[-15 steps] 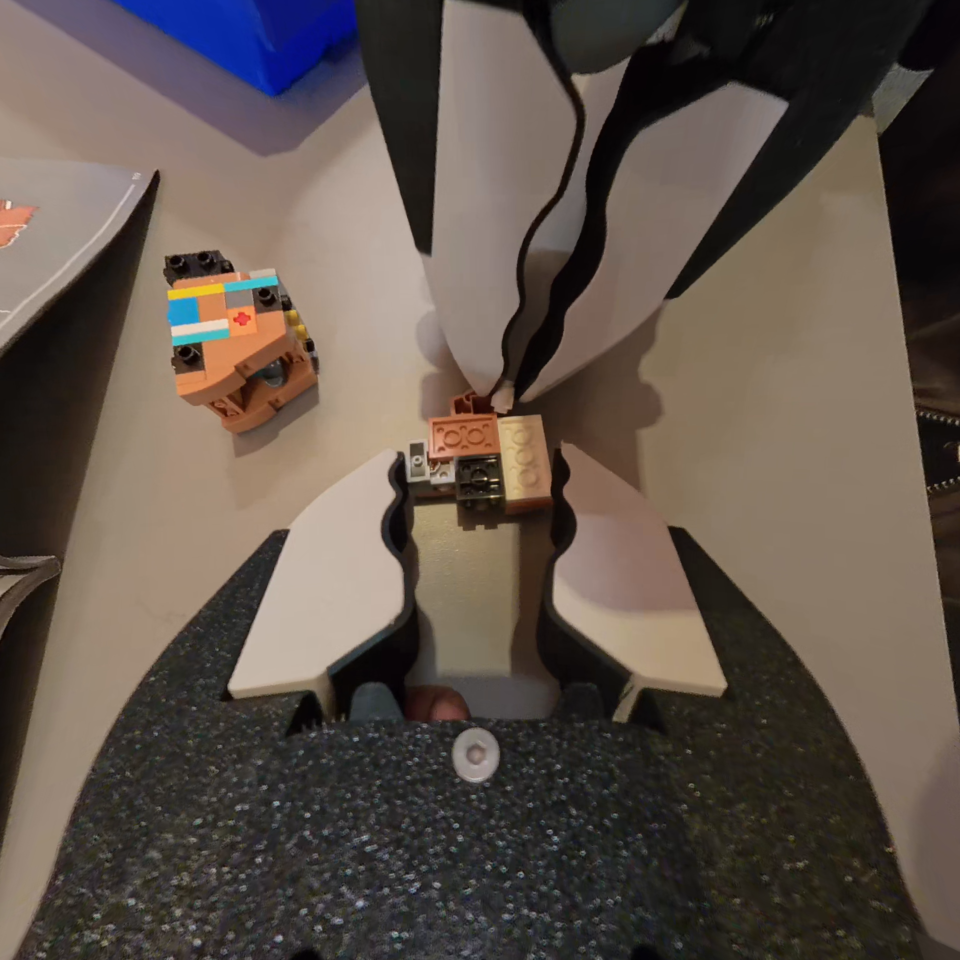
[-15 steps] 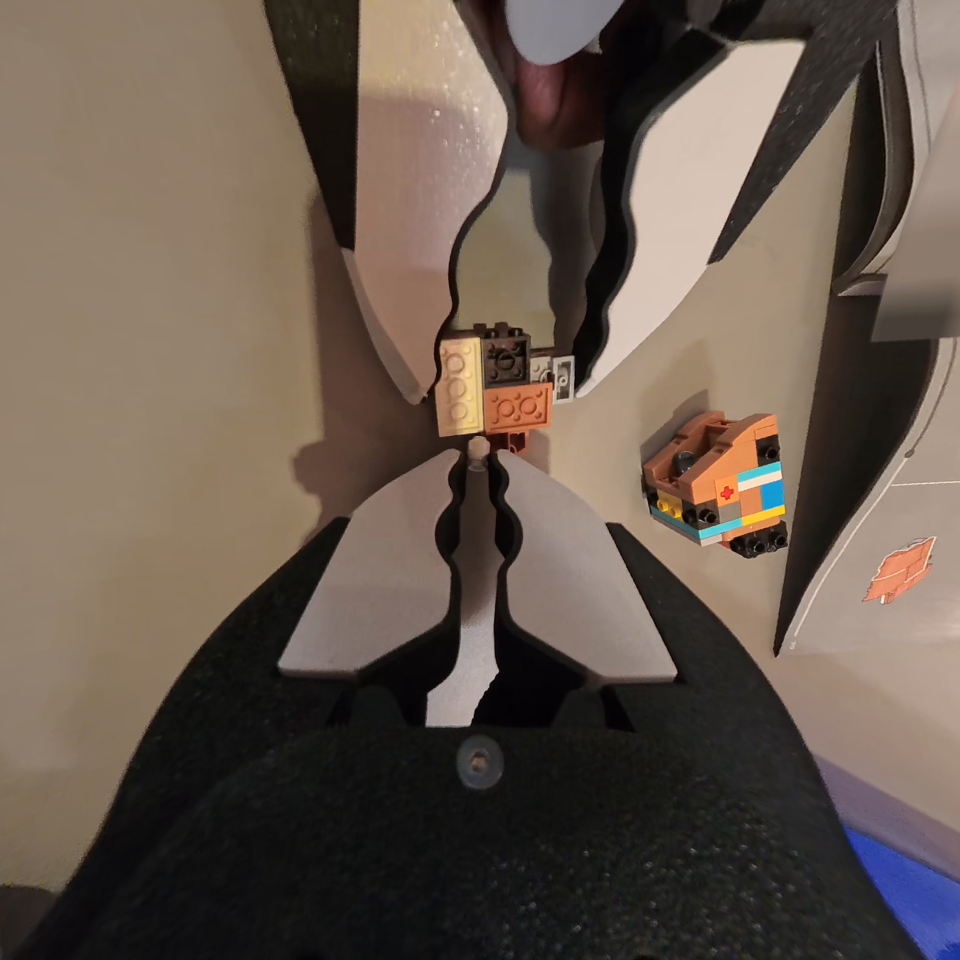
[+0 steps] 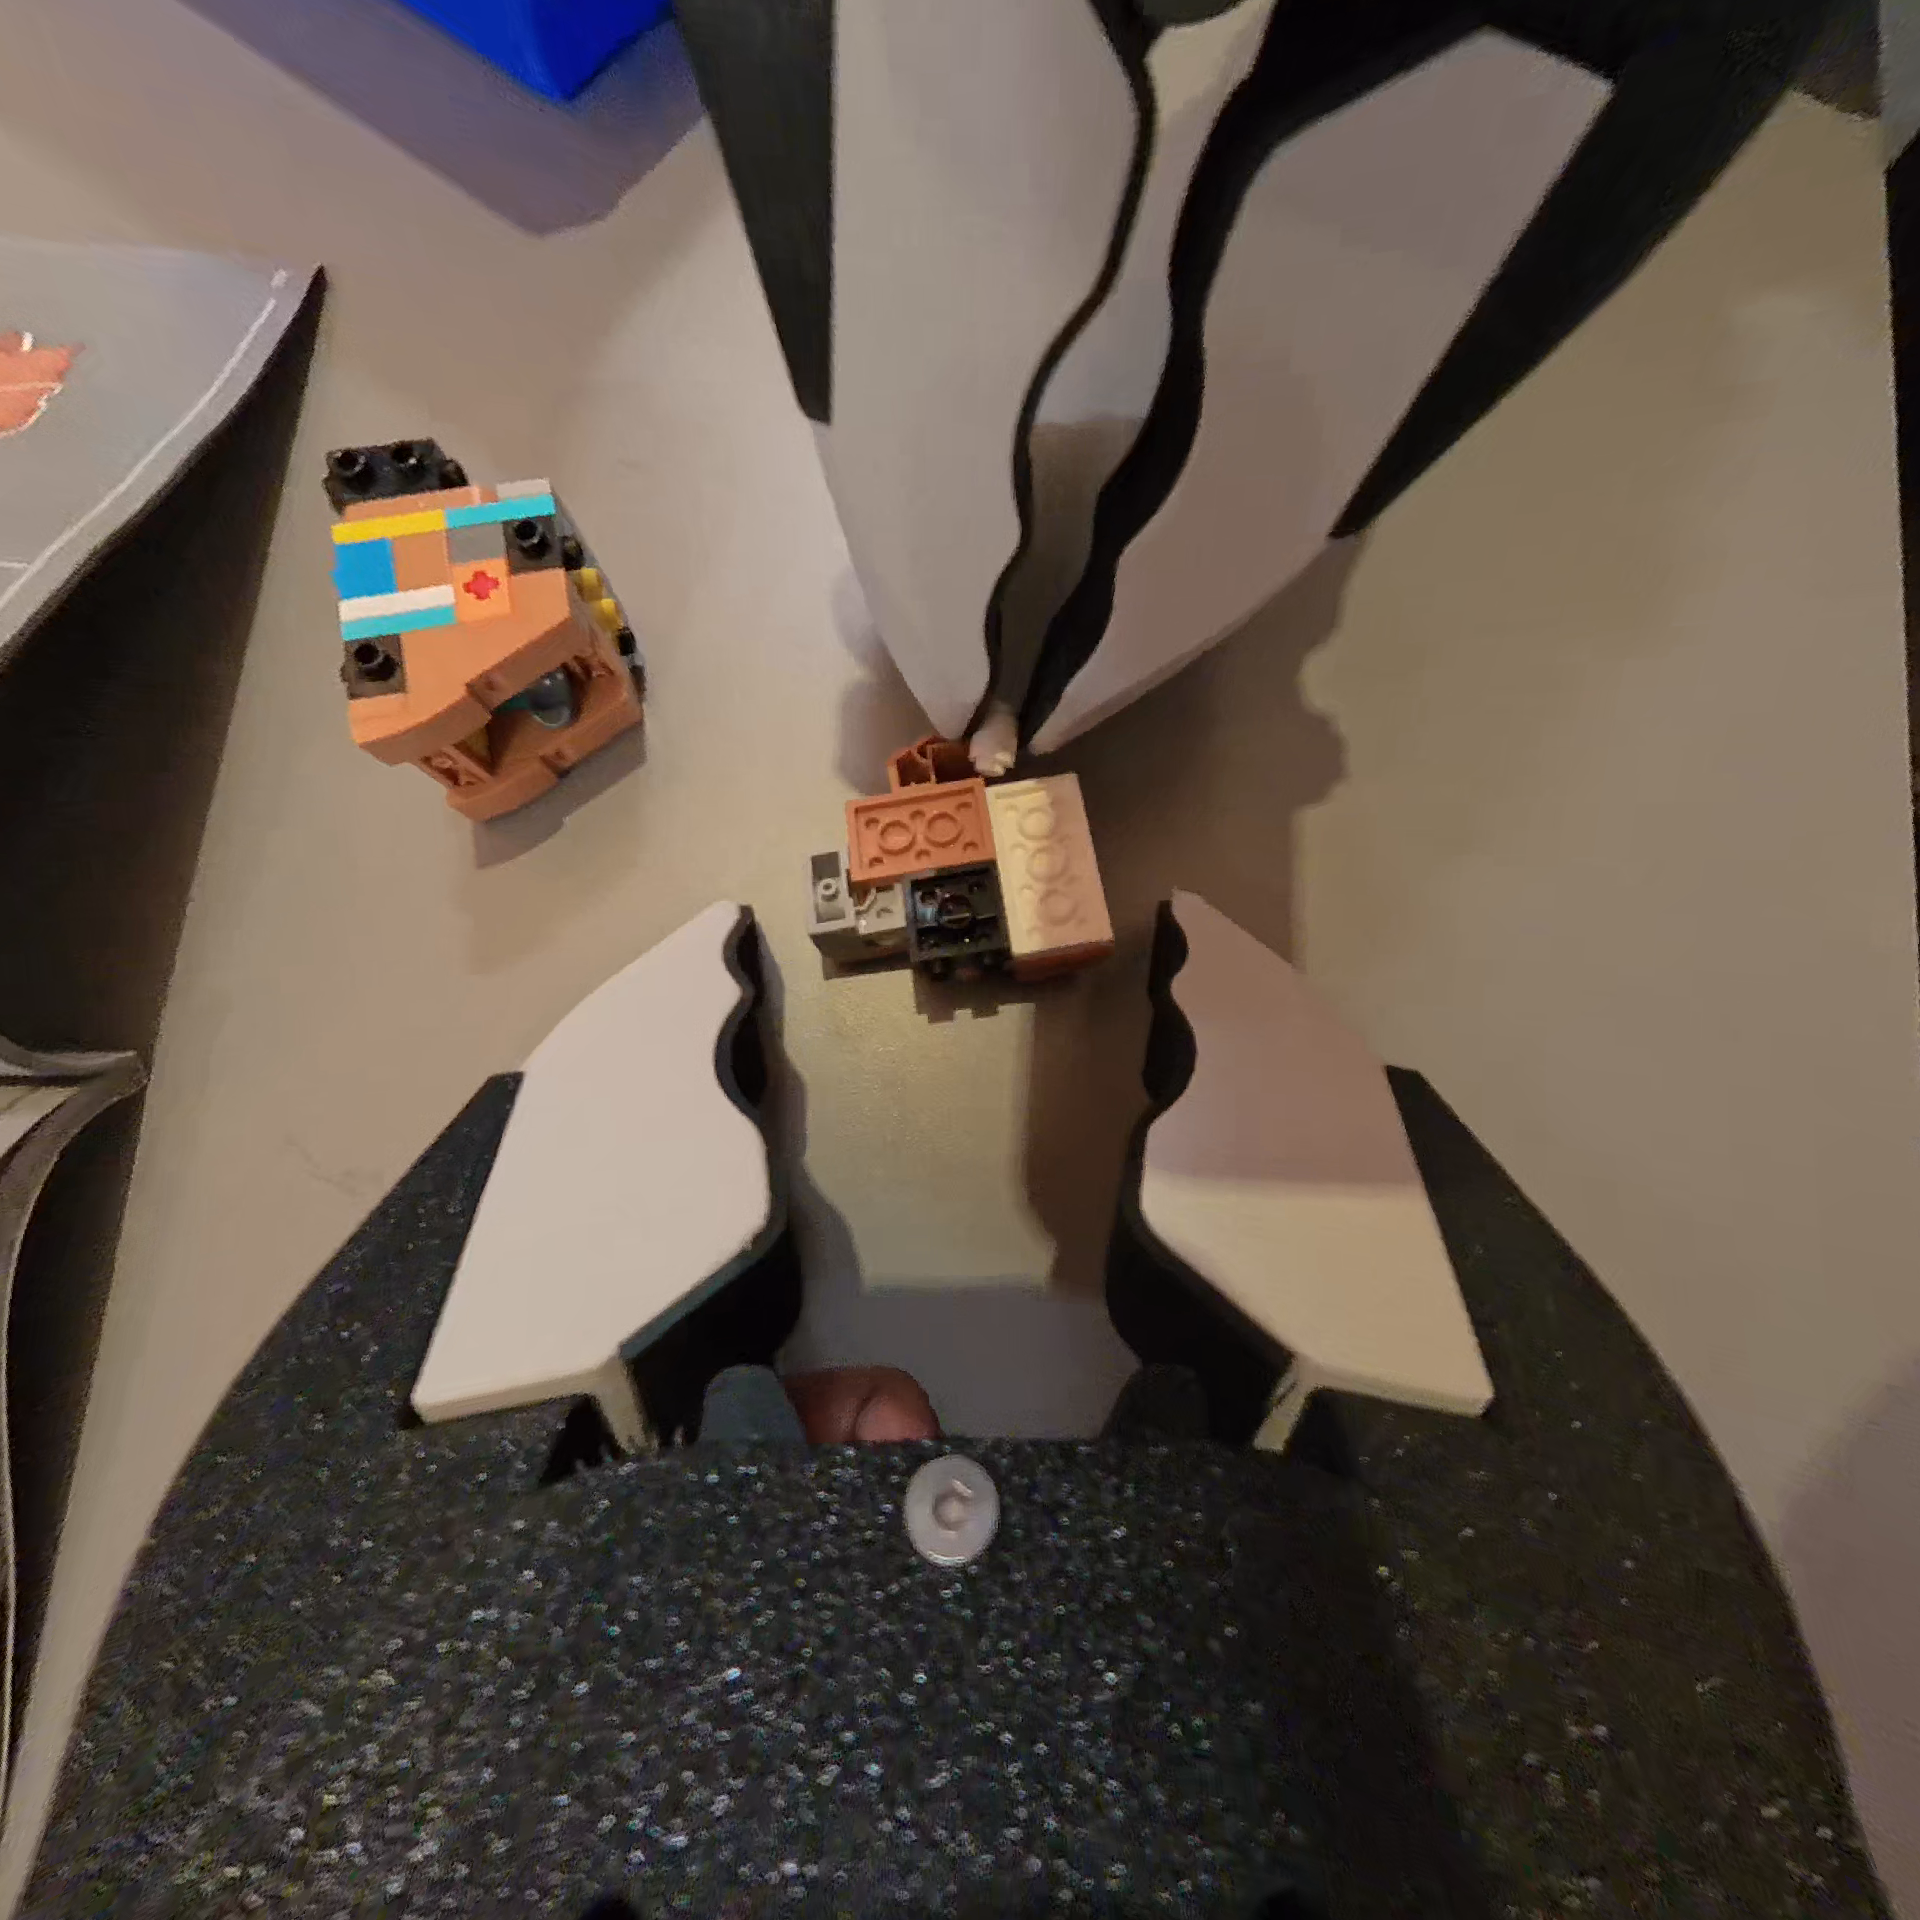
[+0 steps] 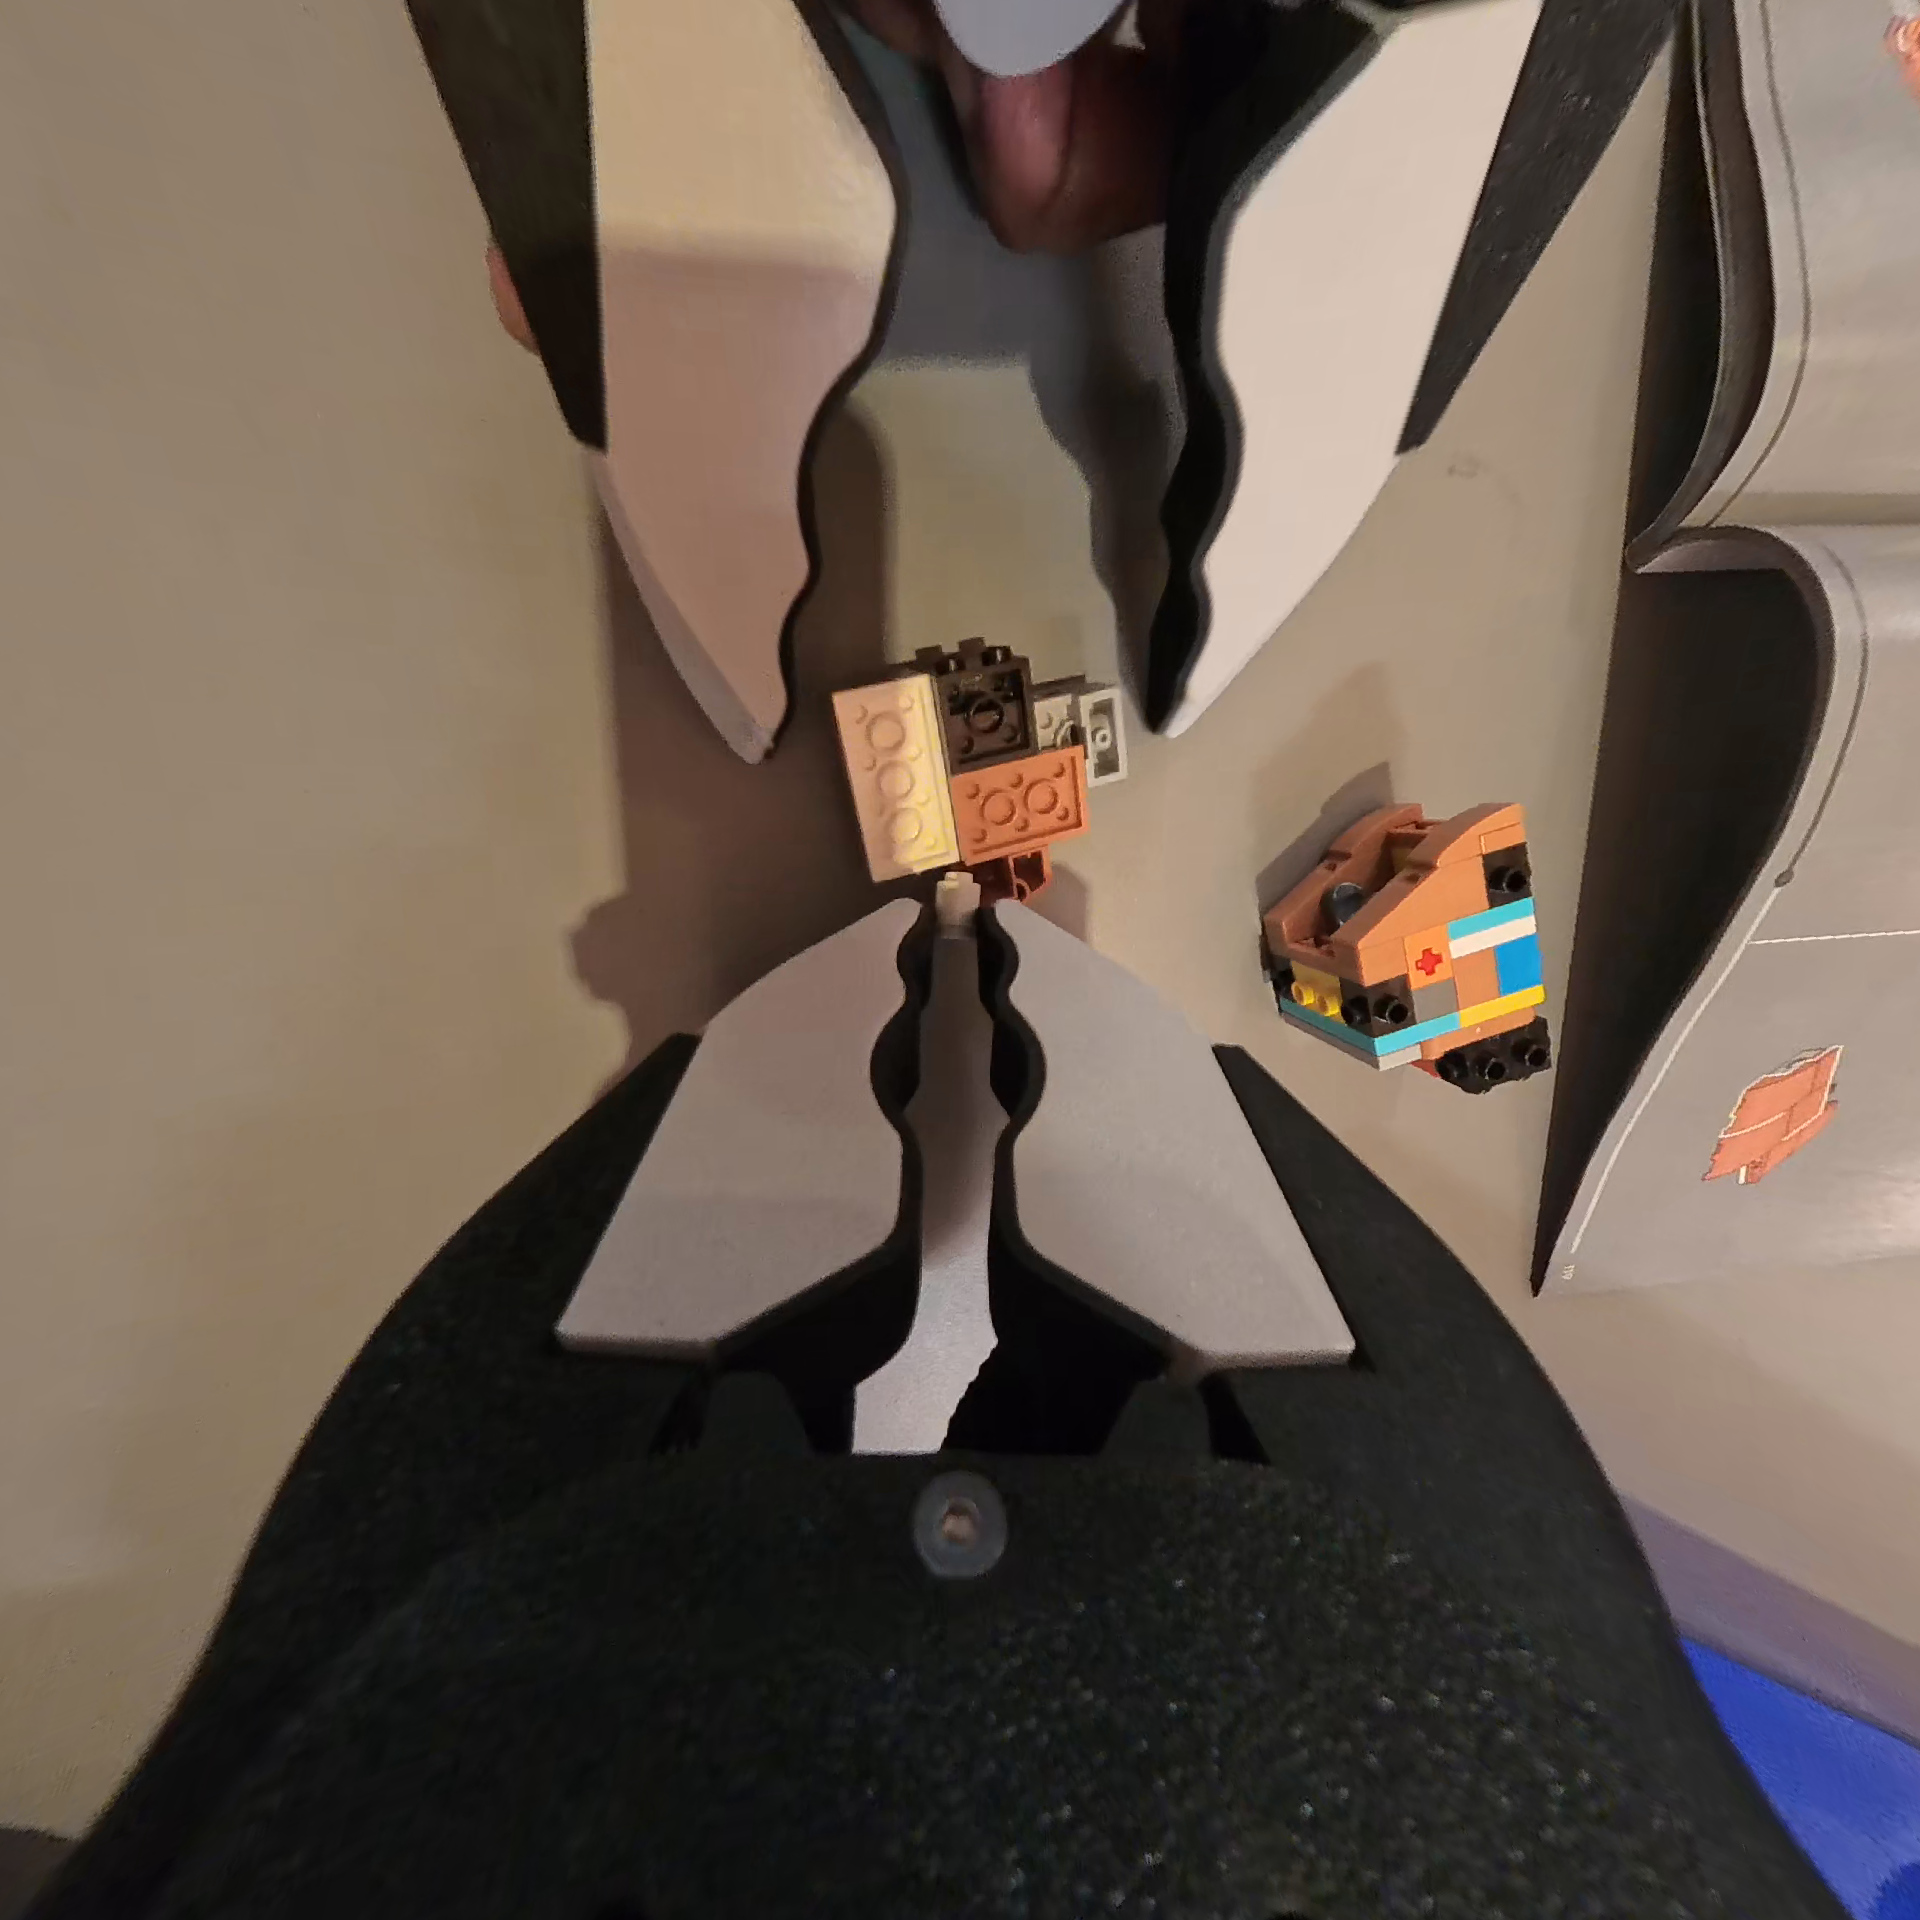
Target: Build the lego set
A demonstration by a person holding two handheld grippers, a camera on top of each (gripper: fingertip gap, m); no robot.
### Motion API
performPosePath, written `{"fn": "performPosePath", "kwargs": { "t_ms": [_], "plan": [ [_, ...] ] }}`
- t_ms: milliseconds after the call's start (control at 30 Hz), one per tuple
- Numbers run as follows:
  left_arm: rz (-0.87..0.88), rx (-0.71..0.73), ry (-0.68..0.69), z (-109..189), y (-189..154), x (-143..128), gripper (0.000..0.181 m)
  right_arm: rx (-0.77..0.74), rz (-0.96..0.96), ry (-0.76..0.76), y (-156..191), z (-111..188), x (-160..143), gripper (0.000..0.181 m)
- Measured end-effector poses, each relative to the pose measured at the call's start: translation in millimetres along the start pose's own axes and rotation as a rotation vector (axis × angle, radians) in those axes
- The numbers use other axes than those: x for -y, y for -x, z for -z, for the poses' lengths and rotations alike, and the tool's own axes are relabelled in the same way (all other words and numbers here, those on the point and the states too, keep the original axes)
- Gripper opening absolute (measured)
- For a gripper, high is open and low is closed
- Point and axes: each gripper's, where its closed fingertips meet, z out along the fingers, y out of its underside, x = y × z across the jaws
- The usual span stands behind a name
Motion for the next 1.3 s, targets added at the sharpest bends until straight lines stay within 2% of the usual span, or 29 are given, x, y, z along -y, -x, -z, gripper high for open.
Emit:
{"fn": "performPosePath", "kwargs": {
  "t_ms": [300,367,733,1300],
  "plan": [
    [0.005,0.088,-0.009,-7.6,6.8,3.6,0.073,0.016,-0.003,-0.017,2.0,-0.6,2.3,0.007],
    [-0.008,0.079,-0.024,-8.0,5.9,5.4,0.057,0.014,-0.005,-0.017,1.3,-0.7,2.2,0.007],
    [-0.046,0.048,-0.024,-9.9,1.3,7.3,0.056,-0.010,0.009,0.004,-0.1,0.9,1.5,0.008],
    [0.025,0.011,-0.068,-6.6,1.9,12.6,0.056,-0.020,0.023,0.065,-1.7,-2.8,-3.0,0.008]
  ]
}}
